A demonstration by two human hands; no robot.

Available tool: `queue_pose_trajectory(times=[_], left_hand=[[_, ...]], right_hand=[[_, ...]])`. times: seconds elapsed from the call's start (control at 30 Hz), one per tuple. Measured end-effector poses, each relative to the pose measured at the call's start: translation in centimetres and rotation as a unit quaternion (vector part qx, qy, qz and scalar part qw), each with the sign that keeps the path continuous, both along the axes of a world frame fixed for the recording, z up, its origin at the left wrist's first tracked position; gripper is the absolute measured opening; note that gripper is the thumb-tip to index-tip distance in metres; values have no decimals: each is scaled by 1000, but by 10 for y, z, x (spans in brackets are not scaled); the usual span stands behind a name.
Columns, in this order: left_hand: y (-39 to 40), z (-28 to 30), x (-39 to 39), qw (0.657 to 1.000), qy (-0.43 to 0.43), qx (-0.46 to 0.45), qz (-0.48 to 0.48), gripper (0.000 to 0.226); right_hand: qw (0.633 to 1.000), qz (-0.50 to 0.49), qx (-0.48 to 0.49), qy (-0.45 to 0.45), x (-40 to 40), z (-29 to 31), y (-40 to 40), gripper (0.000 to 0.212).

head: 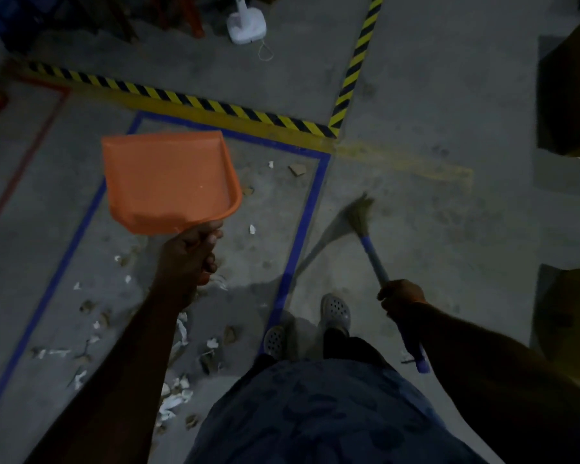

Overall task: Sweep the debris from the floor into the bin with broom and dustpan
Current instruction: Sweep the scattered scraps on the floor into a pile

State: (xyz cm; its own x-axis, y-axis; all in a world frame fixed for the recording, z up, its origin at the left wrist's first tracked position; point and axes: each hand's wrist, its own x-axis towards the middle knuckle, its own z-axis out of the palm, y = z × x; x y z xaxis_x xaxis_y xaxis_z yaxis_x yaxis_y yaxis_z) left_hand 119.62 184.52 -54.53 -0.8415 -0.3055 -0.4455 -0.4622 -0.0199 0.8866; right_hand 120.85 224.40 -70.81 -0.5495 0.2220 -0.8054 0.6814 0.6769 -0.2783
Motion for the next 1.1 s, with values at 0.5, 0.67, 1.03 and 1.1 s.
queue_pose_trajectory(times=[0.5, 0.67, 1.03, 1.1], left_hand=[[45, 23, -58, 999, 17, -31, 40, 24], [49, 17, -79, 999, 15, -27, 30, 25], [17, 2, -123, 999, -4, -6, 49, 25], [6, 2, -131, 999, -12, -18, 50, 24]], right_hand=[[889, 437, -136, 28, -100, 11, -58, 27], [964, 235, -96, 81, -143, 7, -14, 27], [998, -45, 16, 28, -248, 16, 7, 21], [1000, -7, 26, 16, -254, 11, -9, 22]])
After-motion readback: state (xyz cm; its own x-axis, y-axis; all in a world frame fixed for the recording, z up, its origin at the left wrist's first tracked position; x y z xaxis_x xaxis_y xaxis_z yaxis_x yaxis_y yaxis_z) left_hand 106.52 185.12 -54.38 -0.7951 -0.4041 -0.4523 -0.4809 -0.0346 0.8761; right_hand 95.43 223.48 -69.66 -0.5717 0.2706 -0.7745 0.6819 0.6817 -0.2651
